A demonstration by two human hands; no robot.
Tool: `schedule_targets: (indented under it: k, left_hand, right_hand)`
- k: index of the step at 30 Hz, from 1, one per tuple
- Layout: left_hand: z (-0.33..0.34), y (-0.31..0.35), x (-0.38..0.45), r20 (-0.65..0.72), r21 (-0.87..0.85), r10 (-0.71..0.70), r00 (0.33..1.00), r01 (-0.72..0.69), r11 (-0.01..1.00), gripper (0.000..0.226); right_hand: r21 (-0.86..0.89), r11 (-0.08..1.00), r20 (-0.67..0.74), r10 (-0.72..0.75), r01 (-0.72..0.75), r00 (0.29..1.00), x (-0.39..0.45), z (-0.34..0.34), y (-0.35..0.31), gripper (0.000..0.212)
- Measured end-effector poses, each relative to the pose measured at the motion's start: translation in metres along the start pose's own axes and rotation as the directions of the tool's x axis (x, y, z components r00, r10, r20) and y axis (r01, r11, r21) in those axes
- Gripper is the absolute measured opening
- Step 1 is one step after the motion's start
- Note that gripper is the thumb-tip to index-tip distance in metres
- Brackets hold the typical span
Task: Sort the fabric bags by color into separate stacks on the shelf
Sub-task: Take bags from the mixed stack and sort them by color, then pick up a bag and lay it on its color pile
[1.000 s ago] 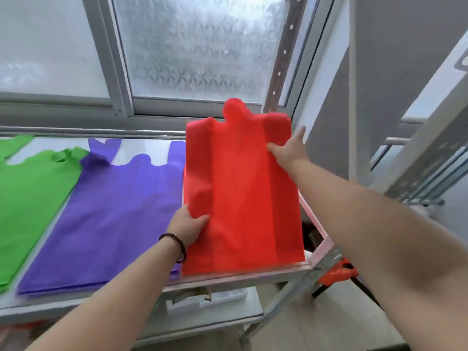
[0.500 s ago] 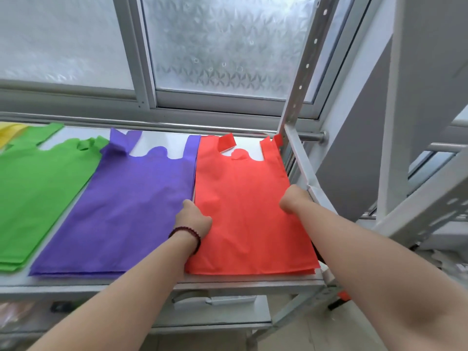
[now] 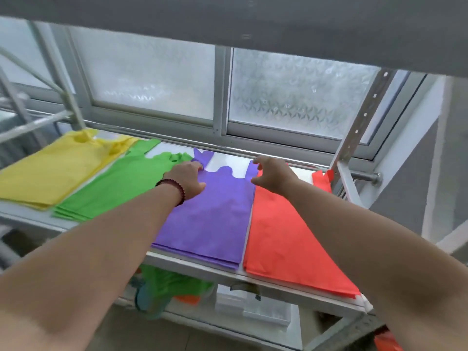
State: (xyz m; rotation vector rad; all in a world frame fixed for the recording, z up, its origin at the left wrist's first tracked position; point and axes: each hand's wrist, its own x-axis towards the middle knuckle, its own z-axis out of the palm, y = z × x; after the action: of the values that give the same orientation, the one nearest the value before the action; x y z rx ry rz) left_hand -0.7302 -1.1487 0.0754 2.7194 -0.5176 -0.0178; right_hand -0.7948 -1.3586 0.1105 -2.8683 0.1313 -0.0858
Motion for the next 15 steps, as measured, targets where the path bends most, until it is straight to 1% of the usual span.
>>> schedule_targets:
  k: [2,6,12,15]
  left_hand:
    - [-0.026,-0.027,-0.013,-0.031,0.011,-0.041,0.999,0.041,0.999,0.054]
    - [-0.073,-0.088,-0.043,-0.080,0.054,-0.163,0.983,0.168,0.984,0.060]
    - [-0.138,-0.189,-0.089,-0.129,0.085,-0.306,0.943,0.318,0.944,0.061]
    - [-0.174,-0.240,-0.113,-0.159,0.093,-0.348,0.924,0.365,0.926,0.060]
  right_hand:
    - [0.001,0.997,0.012,-0.075,0.075,0.997,0.010,0.000,-0.040,0.056]
    - [0.004,0.975,0.006,-0.220,0.220,0.975,0.027,0.009,-0.124,0.056]
    - [0.004,0.916,-0.002,-0.402,0.402,0.916,0.044,0.028,-0.250,0.057]
    - [0.017,0.882,-0.006,-0.472,0.472,0.882,0.050,0.040,-0.318,0.057]
